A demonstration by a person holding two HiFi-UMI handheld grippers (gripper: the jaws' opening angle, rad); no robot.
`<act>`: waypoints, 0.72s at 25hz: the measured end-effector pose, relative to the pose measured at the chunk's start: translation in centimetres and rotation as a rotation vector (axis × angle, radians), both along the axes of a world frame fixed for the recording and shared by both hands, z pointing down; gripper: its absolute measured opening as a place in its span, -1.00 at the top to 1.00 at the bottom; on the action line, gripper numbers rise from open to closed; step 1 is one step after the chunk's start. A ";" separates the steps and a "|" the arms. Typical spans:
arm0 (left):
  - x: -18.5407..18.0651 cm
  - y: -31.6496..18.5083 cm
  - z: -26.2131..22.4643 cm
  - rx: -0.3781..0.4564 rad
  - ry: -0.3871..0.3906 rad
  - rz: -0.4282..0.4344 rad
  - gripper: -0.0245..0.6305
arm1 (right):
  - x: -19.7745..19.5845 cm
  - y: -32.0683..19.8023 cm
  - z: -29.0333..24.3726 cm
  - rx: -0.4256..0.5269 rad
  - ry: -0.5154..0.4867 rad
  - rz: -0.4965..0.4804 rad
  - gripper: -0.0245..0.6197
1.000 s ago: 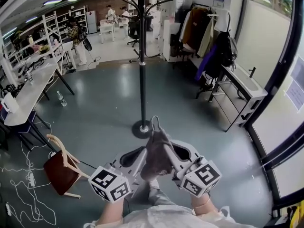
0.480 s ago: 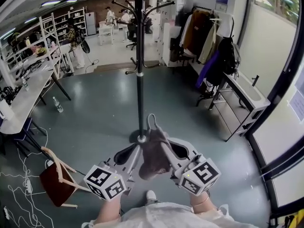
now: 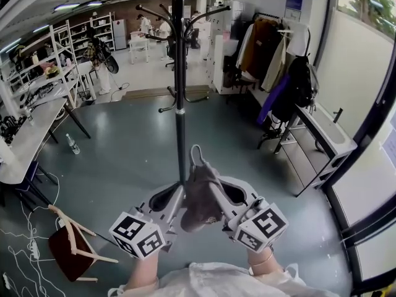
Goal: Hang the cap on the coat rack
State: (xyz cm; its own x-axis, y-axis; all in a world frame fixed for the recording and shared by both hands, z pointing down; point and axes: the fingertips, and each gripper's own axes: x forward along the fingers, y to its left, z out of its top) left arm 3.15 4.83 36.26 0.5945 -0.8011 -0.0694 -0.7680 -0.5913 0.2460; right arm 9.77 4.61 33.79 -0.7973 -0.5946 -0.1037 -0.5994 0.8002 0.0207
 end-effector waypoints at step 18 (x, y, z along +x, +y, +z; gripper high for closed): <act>2.7 -5.6 2.4 -0.056 -0.009 0.017 0.87 | 2.5 -5.1 2.4 -0.082 -0.038 0.005 0.88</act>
